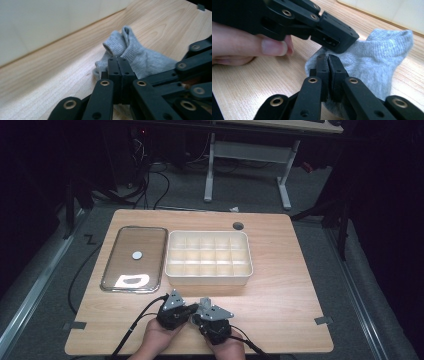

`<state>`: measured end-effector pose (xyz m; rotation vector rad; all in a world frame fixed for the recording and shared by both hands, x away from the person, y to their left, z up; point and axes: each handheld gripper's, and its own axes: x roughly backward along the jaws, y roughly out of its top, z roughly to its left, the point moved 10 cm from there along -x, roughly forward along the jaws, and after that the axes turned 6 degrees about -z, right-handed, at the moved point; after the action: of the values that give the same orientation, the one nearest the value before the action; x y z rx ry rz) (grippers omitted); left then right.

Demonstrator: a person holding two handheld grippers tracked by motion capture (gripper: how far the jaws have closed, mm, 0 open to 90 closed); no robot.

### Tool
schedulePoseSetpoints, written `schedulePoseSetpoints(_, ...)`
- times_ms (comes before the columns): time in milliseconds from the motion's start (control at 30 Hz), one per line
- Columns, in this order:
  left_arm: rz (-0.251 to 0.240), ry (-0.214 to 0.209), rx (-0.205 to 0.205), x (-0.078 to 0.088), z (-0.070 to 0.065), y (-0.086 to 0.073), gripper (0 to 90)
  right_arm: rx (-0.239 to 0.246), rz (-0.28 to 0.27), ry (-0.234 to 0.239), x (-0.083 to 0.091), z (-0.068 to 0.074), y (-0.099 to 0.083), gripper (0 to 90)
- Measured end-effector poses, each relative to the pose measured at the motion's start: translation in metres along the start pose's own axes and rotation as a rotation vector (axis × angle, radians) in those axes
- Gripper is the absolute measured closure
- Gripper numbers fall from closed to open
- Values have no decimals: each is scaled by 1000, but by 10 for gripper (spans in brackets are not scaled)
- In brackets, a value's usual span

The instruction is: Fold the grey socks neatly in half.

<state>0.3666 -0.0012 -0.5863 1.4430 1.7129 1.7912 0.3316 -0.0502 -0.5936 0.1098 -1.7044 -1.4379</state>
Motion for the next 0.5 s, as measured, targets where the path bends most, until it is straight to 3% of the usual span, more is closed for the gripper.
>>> schedulePoseSetpoints(200, 13, 4, 10, -1, 2, -2, 900, -10, -48, 13, 14, 1, 11, 834)
schedulePoseSetpoints(333, 15, 5, 14, -1, 2, -2, 900, -8, -85, -28, 34, -12, 24, 834)
schedulePoseSetpoints(500, 15, 6, 15, -2, 3, -2, 900, -35, -69, -50, 39, -27, 18, 828)
